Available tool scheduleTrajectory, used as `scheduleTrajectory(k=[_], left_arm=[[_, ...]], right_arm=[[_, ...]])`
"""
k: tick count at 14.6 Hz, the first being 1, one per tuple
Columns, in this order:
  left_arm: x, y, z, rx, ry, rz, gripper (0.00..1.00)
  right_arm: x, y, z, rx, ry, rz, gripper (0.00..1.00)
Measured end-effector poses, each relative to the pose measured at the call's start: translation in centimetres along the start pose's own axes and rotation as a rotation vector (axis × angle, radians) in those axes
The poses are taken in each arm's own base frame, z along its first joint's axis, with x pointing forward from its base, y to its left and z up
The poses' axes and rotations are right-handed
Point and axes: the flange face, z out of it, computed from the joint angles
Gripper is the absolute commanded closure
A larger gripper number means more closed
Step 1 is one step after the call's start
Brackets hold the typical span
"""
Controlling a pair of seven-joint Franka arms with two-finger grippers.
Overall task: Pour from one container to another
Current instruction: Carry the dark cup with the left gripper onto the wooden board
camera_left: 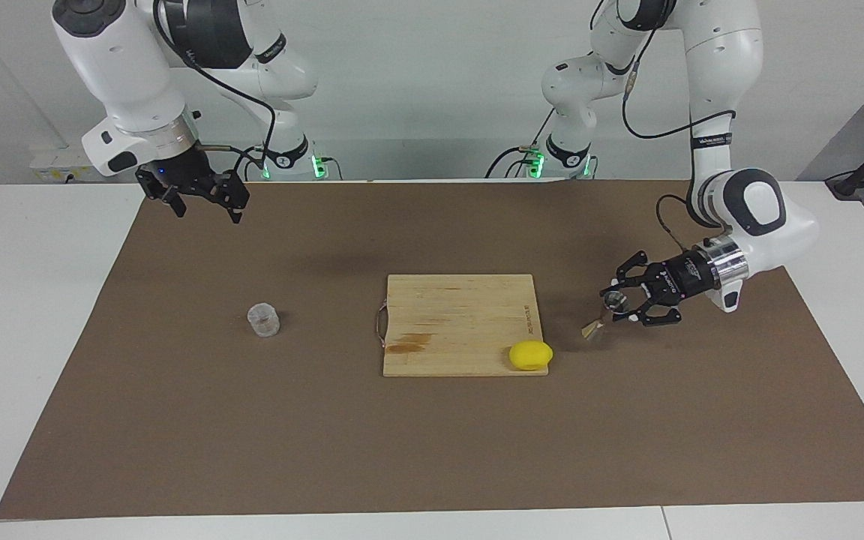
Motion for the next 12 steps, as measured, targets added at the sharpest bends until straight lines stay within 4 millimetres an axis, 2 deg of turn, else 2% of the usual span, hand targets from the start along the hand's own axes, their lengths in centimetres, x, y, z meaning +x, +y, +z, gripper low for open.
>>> scheduleTrajectory(k=[2,7,9,12], left_arm=[[-1.9,-0.2,2.8,-0.002,0.013,0.043,1.0],[-6.5,-3.0,12.5,-0.03,0.056,0.123,1.0],[-7.4,-4.3,15.4,-0.039,0.062,0.131,1.0],[-7.9,-5.8,18.4,-0.079,0.074,0.106,1.0]], right_arm=[[0.0,0.0,0.0,0.0,0.0,0.0,0.0],[0.0,0.0,0.0,0.0,0.0,0.0,0.0],[0.0,0.0,0.0,0.0,0.0,0.0,0.0],[0.0,0.0,0.0,0.0,0.0,0.0,0.0]])
